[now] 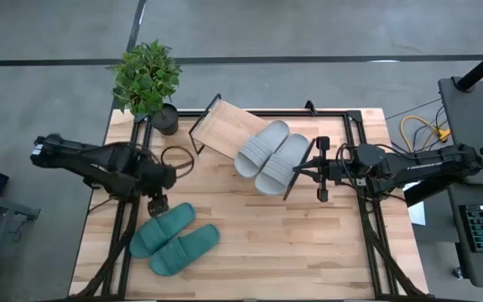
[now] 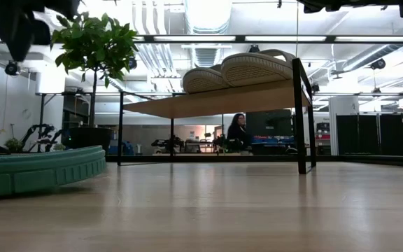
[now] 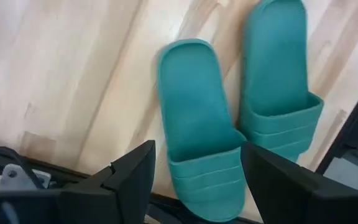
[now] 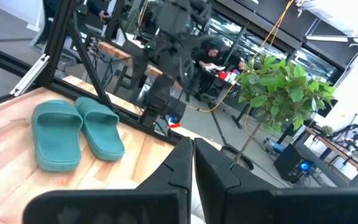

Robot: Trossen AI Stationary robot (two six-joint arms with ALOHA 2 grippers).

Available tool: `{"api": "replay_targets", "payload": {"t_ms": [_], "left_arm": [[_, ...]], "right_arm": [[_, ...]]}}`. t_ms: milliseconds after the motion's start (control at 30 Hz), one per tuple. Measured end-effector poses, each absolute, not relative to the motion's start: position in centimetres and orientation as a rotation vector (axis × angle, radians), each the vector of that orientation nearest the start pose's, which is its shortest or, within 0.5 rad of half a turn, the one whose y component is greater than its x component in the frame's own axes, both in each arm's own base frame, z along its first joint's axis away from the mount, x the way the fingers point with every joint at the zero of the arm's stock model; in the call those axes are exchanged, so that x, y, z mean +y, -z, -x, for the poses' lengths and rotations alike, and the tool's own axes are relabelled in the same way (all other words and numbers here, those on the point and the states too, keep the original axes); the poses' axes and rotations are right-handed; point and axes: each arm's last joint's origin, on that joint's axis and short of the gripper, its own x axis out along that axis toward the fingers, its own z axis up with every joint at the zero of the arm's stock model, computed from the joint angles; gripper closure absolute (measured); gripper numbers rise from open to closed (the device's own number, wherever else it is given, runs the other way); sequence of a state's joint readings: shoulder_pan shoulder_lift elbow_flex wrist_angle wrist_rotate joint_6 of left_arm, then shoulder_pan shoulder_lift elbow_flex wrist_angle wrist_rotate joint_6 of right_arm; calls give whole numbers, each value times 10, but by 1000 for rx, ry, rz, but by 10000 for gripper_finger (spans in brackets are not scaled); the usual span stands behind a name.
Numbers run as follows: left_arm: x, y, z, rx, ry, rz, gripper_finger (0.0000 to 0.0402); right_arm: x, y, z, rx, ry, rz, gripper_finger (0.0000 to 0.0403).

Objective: Pick and place slides into the shelf
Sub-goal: Put the top green slide on the shelf

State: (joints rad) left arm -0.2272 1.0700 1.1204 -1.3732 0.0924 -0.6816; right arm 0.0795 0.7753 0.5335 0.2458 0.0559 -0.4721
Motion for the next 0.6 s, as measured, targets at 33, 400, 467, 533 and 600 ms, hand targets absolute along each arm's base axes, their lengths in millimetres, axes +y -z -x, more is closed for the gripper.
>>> {"api": "replay_targets", "payload": {"t_ms": [33, 400, 467, 533, 600], "left_arm": [[-43, -315, -154, 1355, -186, 479, 180], [-81, -300, -164, 1483, -209, 449, 180], [-84, -293, -170, 1515, -206, 414, 180], [-88, -286, -175, 1557, -161, 372, 180], [-91, -277, -180, 1617, -93, 310, 180]], "right_arm": [[13, -288, -180, -10, -23, 472, 394], [13, -288, -180, -8, -23, 448, 394], [13, -288, -180, -9, -24, 446, 394], [13, -288, -180, -9, -23, 452, 394], [13, -288, -180, -9, -23, 453, 394]]}}
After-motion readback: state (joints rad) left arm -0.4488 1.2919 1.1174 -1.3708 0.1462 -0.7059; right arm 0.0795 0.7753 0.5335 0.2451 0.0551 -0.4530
